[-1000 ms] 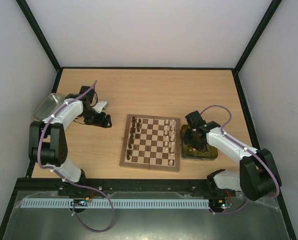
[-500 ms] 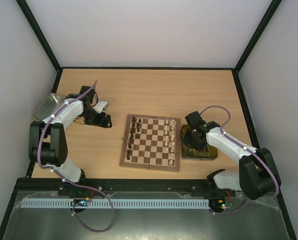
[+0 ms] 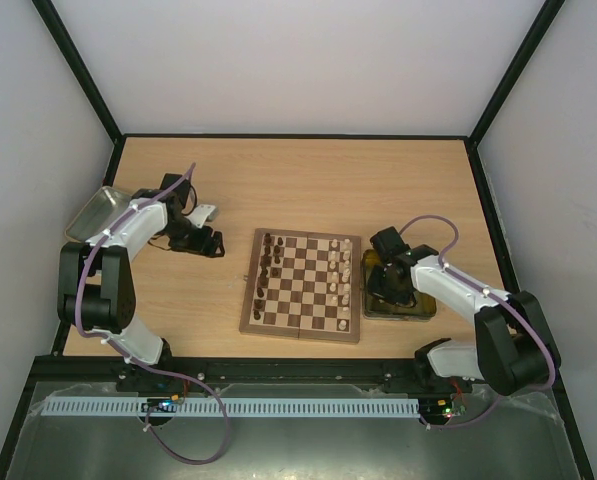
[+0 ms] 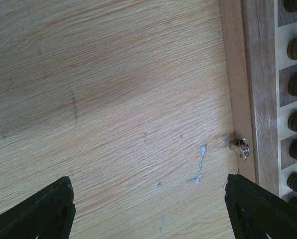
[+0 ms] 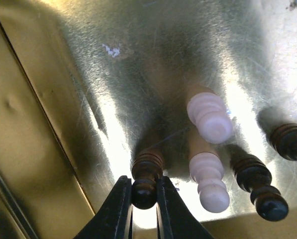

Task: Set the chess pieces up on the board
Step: Pick up the chess piece from the storage box.

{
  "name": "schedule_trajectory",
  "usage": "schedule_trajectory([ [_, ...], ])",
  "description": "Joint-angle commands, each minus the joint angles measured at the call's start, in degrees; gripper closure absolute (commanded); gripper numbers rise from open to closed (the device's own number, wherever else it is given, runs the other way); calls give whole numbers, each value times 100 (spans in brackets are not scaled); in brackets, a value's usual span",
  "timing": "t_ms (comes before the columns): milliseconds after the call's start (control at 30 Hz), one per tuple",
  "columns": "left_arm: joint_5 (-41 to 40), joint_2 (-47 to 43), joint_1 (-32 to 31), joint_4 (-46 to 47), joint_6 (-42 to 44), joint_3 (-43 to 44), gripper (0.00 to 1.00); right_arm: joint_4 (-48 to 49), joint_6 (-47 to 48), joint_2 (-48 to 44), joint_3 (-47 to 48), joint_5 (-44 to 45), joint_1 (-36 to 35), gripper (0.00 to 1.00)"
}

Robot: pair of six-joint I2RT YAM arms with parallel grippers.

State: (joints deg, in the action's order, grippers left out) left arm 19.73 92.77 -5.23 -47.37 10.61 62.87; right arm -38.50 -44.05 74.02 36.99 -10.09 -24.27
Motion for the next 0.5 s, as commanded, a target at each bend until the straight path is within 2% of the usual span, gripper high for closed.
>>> schedule_trajectory([
  [0,71,-110,-28,-18,-77,-91,17,-208,88,114,146,236,28,94],
  [300,117,-175,-30,30,-77,-141,17,-1123,612,117,1039,593,28,97],
  [467,161,-206,-30,77,-77,-177,17,-1557,695,82,1605,330,-110,97],
])
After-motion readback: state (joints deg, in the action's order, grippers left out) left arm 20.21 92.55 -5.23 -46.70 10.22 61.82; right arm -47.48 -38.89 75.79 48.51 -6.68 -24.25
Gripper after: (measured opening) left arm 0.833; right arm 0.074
